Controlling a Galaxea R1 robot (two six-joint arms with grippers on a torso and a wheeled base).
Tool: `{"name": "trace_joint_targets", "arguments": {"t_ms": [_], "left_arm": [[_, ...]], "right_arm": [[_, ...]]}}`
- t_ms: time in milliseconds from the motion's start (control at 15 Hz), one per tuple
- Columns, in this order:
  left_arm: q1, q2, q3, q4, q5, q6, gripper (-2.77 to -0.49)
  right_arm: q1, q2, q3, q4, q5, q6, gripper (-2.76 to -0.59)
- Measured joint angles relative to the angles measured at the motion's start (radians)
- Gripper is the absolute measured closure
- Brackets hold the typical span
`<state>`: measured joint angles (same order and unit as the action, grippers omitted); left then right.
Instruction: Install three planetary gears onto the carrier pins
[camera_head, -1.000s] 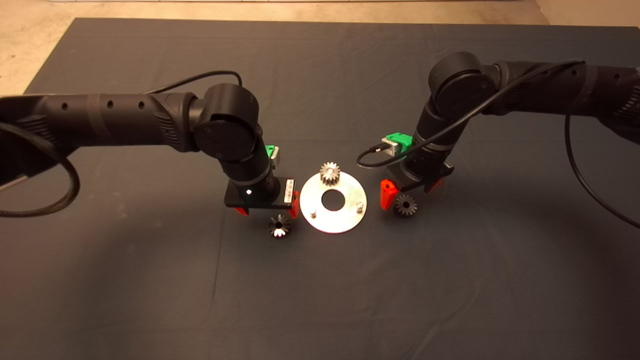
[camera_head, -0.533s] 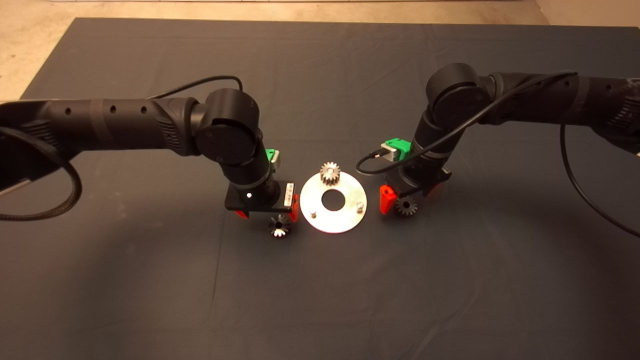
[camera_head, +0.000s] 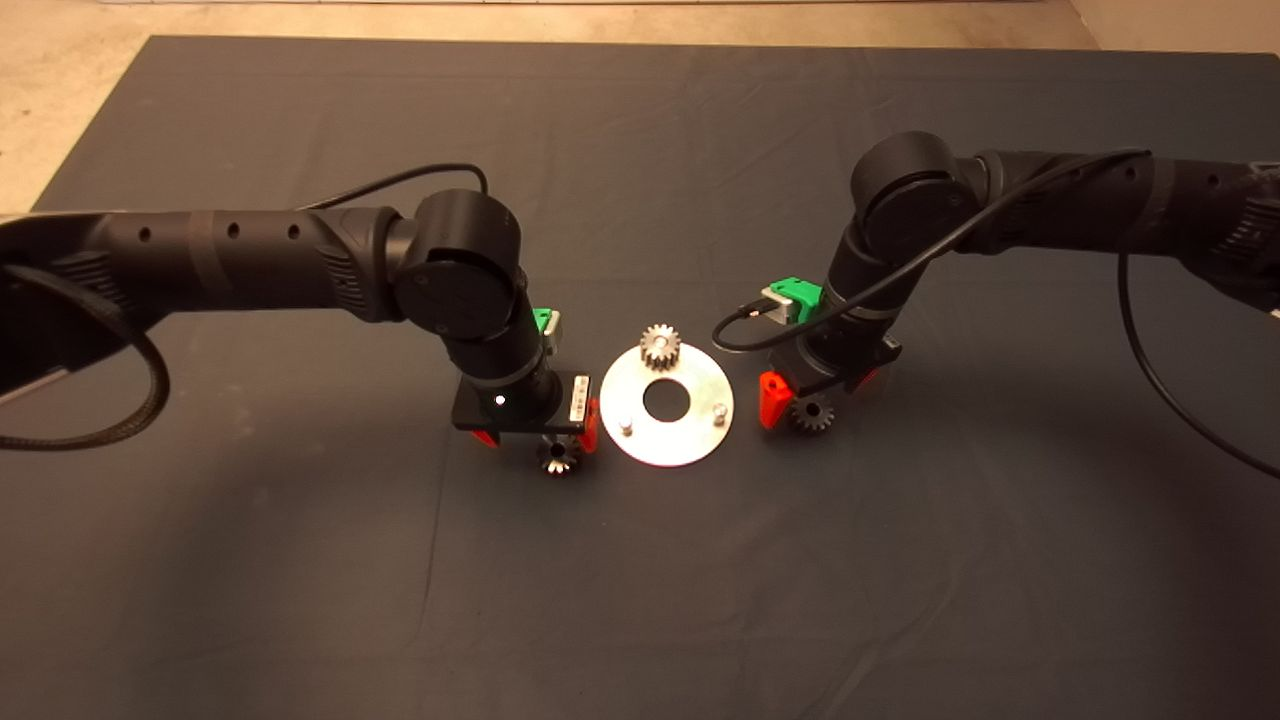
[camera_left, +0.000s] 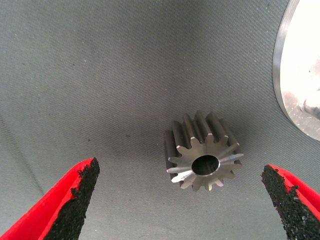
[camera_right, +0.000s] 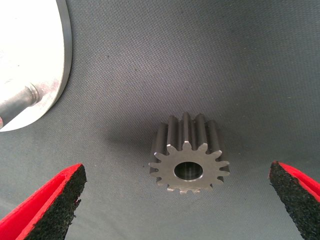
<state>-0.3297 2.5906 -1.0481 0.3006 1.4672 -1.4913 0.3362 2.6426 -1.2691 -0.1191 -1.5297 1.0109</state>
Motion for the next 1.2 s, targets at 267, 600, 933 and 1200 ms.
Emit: {"name": "trace_joint_targets", "arguments": {"t_ms": [267,600,933,1200], "left_arm": [[0.0,0.0,0.0,0.002,-0.001,0.0,-2.33],[0.003,0.003,-0.013,0.005,-0.003,0.003,-2.33],[0.027,0.003,-0.017,0.011,-0.012,0.009,-2.33],[0.028,0.003,-0.017,0.013,-0.037,0.011,-2.33]], "right_arm": [[-0.01,-0.006,-0.005,-0.005,-0.001,0.0,-2.73],[-0.012,-0.006,-0.007,-0.008,0.0,0.0,-2.73],[-0.012,-0.006,-0.008,-0.011,0.0,0.0,-2.73],[-0.012,-0.006,-0.008,-0.011,0.0,0.0,-2.73]]}}
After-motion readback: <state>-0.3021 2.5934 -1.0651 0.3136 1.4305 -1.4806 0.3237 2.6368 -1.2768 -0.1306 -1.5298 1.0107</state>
